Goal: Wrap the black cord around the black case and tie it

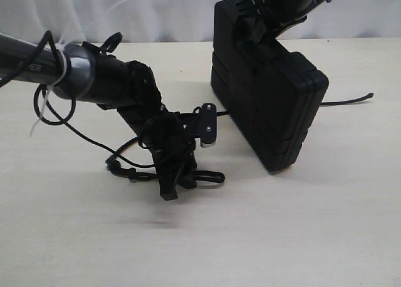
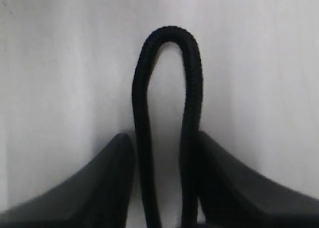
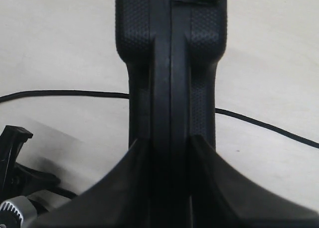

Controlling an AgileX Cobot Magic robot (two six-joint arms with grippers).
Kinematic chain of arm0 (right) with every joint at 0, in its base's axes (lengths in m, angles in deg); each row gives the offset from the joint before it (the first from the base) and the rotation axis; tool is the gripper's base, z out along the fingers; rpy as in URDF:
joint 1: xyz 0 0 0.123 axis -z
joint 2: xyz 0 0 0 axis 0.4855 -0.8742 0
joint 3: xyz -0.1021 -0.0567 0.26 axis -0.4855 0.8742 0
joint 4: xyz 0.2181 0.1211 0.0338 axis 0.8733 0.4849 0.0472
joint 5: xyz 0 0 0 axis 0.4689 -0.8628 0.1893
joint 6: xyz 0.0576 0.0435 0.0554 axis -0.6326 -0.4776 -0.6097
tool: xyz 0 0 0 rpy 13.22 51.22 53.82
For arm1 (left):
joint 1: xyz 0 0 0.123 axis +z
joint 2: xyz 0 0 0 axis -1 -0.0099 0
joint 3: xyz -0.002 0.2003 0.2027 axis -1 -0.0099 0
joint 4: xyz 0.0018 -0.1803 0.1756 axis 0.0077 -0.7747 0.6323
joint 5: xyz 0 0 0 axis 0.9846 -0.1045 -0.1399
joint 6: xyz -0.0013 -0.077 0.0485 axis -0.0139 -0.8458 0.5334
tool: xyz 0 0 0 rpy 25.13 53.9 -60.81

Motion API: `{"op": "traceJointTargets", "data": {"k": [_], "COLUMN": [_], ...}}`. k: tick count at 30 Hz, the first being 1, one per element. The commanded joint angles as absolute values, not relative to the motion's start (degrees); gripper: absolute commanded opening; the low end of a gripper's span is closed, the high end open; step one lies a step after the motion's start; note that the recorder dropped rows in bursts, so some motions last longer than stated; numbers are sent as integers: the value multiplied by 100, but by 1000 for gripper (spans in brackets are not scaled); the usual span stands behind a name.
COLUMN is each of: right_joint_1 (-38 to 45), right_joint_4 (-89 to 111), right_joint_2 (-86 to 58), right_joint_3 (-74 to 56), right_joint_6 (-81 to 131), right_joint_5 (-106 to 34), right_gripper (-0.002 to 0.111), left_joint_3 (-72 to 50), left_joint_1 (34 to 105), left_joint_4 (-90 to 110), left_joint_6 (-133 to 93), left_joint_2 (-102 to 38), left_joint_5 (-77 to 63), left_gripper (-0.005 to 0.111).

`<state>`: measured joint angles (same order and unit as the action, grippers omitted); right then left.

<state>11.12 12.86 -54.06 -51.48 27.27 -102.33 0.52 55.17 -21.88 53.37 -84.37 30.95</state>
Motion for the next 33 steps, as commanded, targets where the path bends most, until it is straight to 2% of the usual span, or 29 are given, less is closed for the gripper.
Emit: {"op": "traceJointTargets", "data": {"k": [1, 4, 8, 13, 22, 24, 26, 27, 33], "right_joint_1": [1094, 1094, 1094, 1094, 1094, 1094, 1094, 1094, 1094], "right_joint_4": [1305, 1305, 1305, 1305, 1305, 1305, 1305, 1305, 1305], "right_joint_2": [-5516, -5516, -5516, -5516, -5516, -5516, -5516, -5516, -5516], "right_joint_3": [-5006, -5006, -5006, -5006, -5006, -5006, -5006, -5006, -5006], "right_joint_6": [2802, 2802, 2814, 2814, 2827, 2827, 2827, 2827, 2827], "right_joint_5": [-10548, -10548, -10547, -10547, -10548, -10548, -10548, -10548, -10559], "right_gripper": [4, 4, 4, 4, 4, 4, 4, 4, 4], "left_joint_3": [32, 32, 32, 32, 32, 32, 32, 32, 19], "left_joint_1": [5478, 5489, 5489, 5625, 6036, 6036, 6036, 6036, 6036], "left_joint_4": [-2056, -1916, -538, 1191, 921, 855, 618, 629, 677], "left_joint_6": [5348, 5274, 5019, 3301, 3164, 3198, 3532, 3551, 3551], "left_joint_2": [-8375, -8214, -7886, -7643, -7900, -7911, -7987, -8023, -8204], "left_joint_5": [3155, 3270, 3891, 4123, 4373, 4328, 4332, 4332, 4332], "left_gripper": [59, 65, 65, 65, 64, 61, 47, 45, 43]}}
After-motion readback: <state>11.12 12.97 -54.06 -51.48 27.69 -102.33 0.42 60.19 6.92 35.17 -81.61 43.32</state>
